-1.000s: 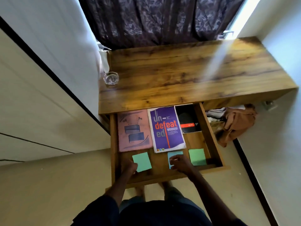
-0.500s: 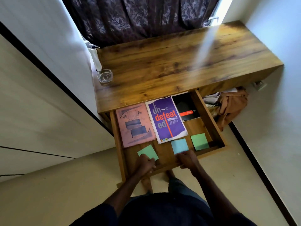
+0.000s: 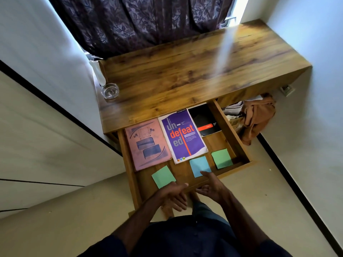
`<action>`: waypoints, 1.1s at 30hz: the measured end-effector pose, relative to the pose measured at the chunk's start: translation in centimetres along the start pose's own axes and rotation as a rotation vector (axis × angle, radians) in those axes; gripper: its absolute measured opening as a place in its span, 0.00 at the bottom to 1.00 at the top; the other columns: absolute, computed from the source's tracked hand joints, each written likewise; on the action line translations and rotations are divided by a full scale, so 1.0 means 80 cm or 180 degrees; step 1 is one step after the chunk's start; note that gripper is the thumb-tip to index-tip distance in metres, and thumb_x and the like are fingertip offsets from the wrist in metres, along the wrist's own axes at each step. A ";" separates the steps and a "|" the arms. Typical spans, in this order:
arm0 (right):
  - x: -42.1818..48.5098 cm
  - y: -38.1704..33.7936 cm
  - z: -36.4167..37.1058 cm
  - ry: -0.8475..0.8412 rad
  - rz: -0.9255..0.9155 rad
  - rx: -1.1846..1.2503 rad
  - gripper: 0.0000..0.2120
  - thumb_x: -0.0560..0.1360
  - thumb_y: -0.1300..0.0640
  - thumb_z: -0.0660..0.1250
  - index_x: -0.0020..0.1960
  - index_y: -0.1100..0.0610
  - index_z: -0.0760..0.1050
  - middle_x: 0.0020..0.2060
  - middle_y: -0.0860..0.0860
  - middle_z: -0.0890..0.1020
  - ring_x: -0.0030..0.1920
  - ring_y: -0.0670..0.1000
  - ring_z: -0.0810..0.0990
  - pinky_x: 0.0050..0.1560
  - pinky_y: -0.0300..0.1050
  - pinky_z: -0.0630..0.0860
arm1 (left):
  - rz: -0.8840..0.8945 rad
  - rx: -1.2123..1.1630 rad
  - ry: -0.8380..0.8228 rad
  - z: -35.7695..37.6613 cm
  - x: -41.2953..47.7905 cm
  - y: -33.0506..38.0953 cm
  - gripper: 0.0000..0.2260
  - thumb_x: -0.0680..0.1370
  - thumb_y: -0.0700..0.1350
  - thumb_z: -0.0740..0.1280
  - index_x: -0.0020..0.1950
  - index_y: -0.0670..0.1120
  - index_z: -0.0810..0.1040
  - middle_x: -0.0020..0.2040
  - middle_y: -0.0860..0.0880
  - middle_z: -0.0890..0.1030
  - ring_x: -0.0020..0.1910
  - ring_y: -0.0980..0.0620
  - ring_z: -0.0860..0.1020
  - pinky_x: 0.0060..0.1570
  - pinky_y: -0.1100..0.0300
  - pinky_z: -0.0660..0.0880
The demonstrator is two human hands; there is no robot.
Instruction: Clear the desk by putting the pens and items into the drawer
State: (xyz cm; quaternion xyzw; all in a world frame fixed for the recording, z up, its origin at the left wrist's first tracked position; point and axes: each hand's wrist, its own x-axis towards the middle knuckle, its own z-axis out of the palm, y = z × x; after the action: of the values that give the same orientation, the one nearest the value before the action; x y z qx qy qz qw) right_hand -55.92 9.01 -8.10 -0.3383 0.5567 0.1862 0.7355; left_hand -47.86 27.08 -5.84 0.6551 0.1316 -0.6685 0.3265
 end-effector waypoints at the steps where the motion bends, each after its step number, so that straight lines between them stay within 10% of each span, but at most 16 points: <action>1: 0.001 -0.003 0.002 -0.0014 0.0033 0.0067 0.45 0.64 0.46 0.78 0.75 0.53 0.62 0.67 0.67 0.72 0.60 0.67 0.79 0.51 0.58 0.83 | -0.0138 -0.0170 -0.0210 0.002 0.002 -0.003 0.31 0.82 0.63 0.60 0.57 0.33 0.80 0.53 0.36 0.85 0.53 0.39 0.85 0.58 0.46 0.81; 7: 0.002 -0.021 0.007 -0.0384 0.0040 0.0281 0.58 0.52 0.44 0.85 0.75 0.52 0.62 0.71 0.64 0.70 0.66 0.67 0.74 0.52 0.58 0.82 | -0.0052 -0.1577 -0.0181 0.005 0.018 -0.009 0.36 0.80 0.64 0.62 0.70 0.31 0.70 0.63 0.34 0.80 0.58 0.39 0.83 0.61 0.49 0.80; 13: 0.012 -0.055 0.010 -0.0785 0.0024 0.0304 0.37 0.69 0.41 0.76 0.72 0.54 0.68 0.64 0.63 0.78 0.63 0.65 0.78 0.59 0.58 0.79 | 0.0206 -0.2944 0.0003 0.006 0.021 0.006 0.36 0.78 0.61 0.68 0.70 0.31 0.68 0.62 0.31 0.79 0.57 0.37 0.83 0.44 0.53 0.83; 18: 0.025 -0.103 0.022 -0.0769 -0.0170 0.0407 0.33 0.70 0.42 0.75 0.69 0.55 0.71 0.63 0.62 0.79 0.63 0.64 0.78 0.66 0.63 0.74 | 0.0524 -0.3888 0.0284 0.003 0.024 0.037 0.34 0.78 0.56 0.70 0.72 0.31 0.65 0.64 0.32 0.77 0.61 0.36 0.80 0.50 0.49 0.81; 24: 0.033 -0.168 0.036 -0.0718 -0.0361 0.0621 0.26 0.76 0.45 0.69 0.68 0.57 0.73 0.61 0.61 0.81 0.61 0.61 0.80 0.46 0.51 0.82 | 0.0991 -0.4621 0.0662 -0.005 0.023 0.086 0.37 0.75 0.52 0.74 0.75 0.35 0.61 0.70 0.32 0.69 0.65 0.36 0.76 0.49 0.48 0.79; 33: 0.046 -0.242 0.092 -0.0824 -0.0187 0.0675 0.30 0.72 0.41 0.70 0.66 0.59 0.73 0.61 0.62 0.79 0.62 0.60 0.79 0.65 0.56 0.75 | 0.1387 -0.4778 0.0753 -0.056 0.008 0.156 0.36 0.75 0.53 0.75 0.76 0.41 0.63 0.74 0.31 0.65 0.71 0.34 0.71 0.69 0.45 0.72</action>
State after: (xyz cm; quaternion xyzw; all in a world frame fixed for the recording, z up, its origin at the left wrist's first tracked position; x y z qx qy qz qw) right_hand -37.11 0.22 -4.86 -0.2481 0.4637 0.1468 0.8378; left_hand -36.66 20.20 -3.78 0.3375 0.4501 -0.2479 0.7887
